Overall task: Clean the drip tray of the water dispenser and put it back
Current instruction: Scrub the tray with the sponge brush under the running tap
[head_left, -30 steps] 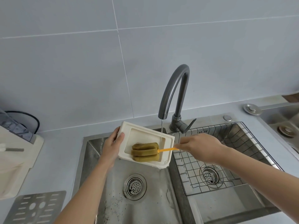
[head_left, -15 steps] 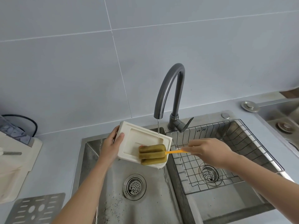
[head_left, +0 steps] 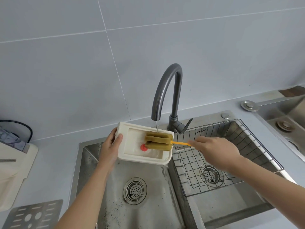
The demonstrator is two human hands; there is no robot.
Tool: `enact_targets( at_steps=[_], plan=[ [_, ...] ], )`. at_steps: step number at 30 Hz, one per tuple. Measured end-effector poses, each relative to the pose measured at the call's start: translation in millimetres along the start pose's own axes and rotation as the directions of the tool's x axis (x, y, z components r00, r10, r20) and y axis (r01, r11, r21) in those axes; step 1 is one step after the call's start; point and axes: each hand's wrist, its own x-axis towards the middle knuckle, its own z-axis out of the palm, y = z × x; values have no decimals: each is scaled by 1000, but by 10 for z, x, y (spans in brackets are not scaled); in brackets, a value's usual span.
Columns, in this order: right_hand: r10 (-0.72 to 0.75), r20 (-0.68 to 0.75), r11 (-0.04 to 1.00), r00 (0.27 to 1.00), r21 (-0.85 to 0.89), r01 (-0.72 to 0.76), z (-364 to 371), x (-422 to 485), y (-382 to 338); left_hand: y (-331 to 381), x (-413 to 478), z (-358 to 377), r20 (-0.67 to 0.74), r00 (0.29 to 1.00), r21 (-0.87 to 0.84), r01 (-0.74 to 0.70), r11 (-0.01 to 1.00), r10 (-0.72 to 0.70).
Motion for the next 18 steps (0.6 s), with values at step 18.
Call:
enact_targets(
  at_steps=[18],
  plan=[
    [41, 115, 998, 993, -55, -34, -224, -328, 52, 3, 44, 225, -1, 1000, -61, 10, 998, -11]
  ],
)
